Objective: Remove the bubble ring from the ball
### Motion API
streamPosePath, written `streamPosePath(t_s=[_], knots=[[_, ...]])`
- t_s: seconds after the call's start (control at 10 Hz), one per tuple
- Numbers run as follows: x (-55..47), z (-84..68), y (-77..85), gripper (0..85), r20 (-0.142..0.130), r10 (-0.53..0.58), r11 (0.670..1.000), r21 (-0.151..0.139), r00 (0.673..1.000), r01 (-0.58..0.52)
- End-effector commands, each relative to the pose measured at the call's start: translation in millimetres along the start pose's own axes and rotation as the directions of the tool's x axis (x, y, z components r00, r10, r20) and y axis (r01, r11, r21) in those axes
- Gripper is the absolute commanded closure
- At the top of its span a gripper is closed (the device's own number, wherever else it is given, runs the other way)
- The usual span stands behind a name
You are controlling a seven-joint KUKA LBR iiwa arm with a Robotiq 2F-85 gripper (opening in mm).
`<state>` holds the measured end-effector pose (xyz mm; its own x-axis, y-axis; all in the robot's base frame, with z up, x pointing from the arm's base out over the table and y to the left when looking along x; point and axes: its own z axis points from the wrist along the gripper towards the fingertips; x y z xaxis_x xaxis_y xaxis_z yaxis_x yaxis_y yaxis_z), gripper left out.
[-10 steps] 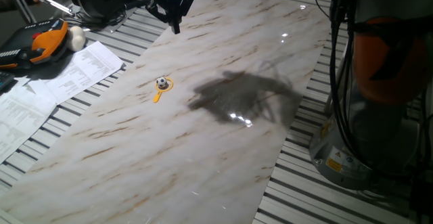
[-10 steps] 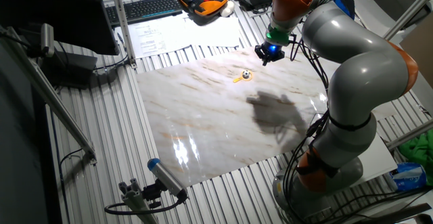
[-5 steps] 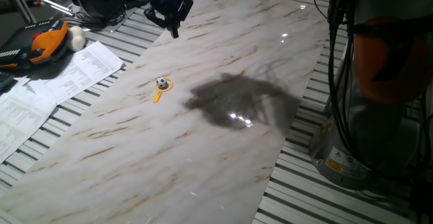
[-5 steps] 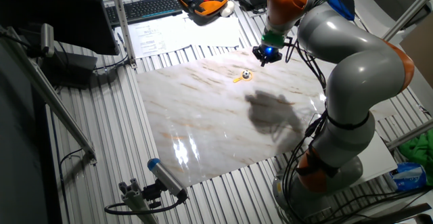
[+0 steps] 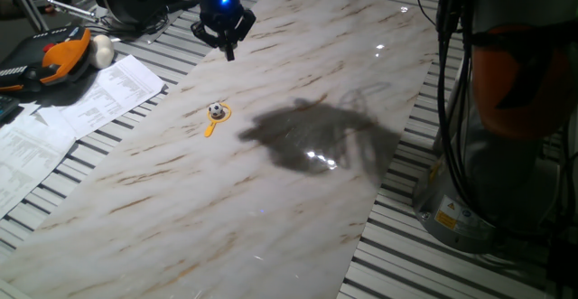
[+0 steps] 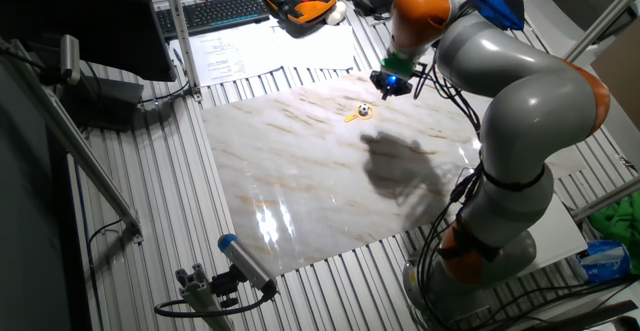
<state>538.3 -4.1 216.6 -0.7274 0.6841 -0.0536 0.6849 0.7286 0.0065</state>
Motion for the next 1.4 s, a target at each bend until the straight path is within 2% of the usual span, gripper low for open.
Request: streamPosePath(t_s=[0.0, 0.1, 0.4, 0.5, 0.6, 0.7, 0.8, 1.0, 1.1, 1.3], knots=[[-1.5, -0.6, 0.9, 85.0, -0.003, 0.016, 1.0, 0.003, 1.0, -0.016], [-2.4, -2.0, 1.4, 85.0, -0.002, 0.022, 1.0, 0.017, 1.0, -0.022], [0.8, -6.4, 0.3, 85.0, 0.013, 0.011, 1.0, 0.029, 1.0, -0.012], [1.8, -6.5, -0.2, 85.0, 0.002, 0.012, 1.0, 0.02, 1.0, -0.012], [1.8, -6.6, -0.3, 85.0, 0.006, 0.003, 1.0, 0.009, 1.0, -0.003], [1.8, -6.6, -0.3, 85.0, -0.007, -0.004, 1.0, -0.01, 1.0, 0.004], [1.8, -6.6, -0.3, 85.0, -0.029, -0.001, 0.999, -0.044, 1.0, 0.0], [1.8, -6.6, -0.3, 85.0, -0.061, 0.02, 0.999, -0.028, 0.998, -0.022], [1.8, -6.6, -0.3, 85.0, -0.066, 0.037, 0.999, -0.024, 0.997, -0.038], [1.8, -6.6, -0.3, 85.0, -0.079, 0.064, 0.997, -0.032, 0.995, -0.067]])
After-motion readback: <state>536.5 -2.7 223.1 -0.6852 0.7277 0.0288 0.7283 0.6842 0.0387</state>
